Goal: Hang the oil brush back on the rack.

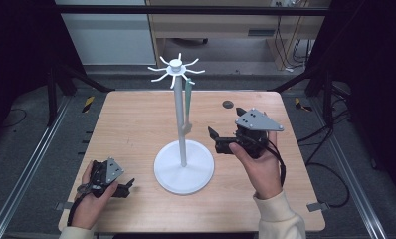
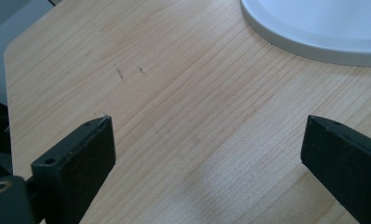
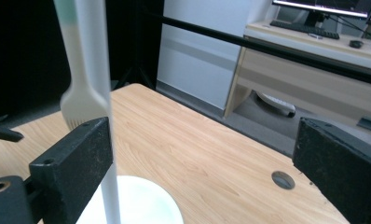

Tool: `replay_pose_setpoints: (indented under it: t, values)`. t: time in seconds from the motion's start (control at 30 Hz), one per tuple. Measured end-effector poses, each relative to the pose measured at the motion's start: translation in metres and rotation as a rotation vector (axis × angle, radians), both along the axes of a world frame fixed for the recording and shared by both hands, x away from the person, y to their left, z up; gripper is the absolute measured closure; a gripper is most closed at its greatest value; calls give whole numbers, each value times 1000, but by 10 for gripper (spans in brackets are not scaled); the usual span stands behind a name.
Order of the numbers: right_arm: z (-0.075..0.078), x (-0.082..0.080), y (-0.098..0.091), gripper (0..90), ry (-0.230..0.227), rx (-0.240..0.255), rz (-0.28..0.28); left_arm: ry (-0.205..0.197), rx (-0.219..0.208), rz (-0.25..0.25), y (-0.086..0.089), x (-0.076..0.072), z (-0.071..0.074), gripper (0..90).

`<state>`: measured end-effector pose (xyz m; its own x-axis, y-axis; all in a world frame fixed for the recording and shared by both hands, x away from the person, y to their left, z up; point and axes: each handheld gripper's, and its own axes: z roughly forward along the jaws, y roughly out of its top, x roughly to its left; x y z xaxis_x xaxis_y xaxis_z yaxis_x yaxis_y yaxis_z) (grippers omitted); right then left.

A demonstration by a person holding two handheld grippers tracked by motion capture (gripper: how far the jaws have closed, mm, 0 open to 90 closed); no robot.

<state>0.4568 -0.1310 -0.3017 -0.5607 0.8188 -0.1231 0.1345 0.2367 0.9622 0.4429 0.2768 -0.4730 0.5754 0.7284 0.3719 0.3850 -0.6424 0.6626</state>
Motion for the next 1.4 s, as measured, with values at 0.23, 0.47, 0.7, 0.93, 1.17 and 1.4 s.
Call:
replay_pose_setpoints:
  t: [0.23, 0.47, 0.7, 0.93, 1.17, 1.4]
  values:
    - [-11, 10, -12, 40, 27, -14, -64, -2, 1, 3, 1, 0, 1, 25]
    - [-23, 18, -24, 50, 54, -24, -115, -5, 3, 5, 1, 0, 1, 25]
    - [-39, 28, -36, 53, 101, -30, -155, -5, 2, 6, 1, 0, 1, 26]
    - [-55, 36, -47, 66, 139, -31, -184, -5, 2, 6, 1, 0, 1, 25]
    - [-71, 43, -55, 77, 172, -37, -213, -5, 2, 6, 1, 0, 1, 25]
    - [-89, 49, -62, 81, 212, -55, -234, -7, 2, 7, 1, 0, 1, 25]
